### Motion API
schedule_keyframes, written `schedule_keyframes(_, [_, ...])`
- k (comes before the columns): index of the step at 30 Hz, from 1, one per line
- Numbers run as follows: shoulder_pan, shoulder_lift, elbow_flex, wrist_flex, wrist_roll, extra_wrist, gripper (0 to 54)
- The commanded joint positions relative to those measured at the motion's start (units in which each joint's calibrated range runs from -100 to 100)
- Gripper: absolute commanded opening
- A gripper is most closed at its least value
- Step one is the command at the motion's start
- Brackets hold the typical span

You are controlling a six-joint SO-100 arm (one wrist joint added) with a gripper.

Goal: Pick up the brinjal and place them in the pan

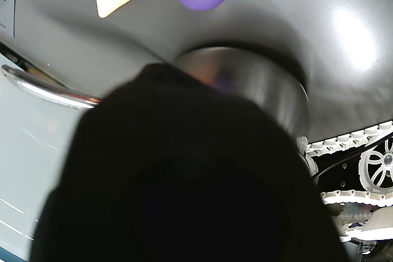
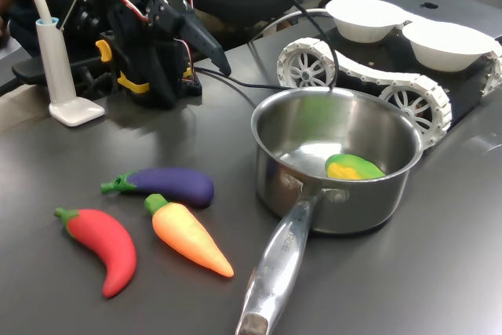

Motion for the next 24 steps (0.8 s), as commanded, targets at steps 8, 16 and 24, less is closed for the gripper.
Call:
schedule_keyframes(8, [0.5,4.7,-6.1,0.3,9.4,-0.8,38.6])
schedule_keyframes(16, [1.4,7.1,-8.1,-0.2,11.7,-0.7,39.6])
schedule_keyframes(24, [2.3,7.7,-6.8,-0.9,12.5,-0.7,39.1])
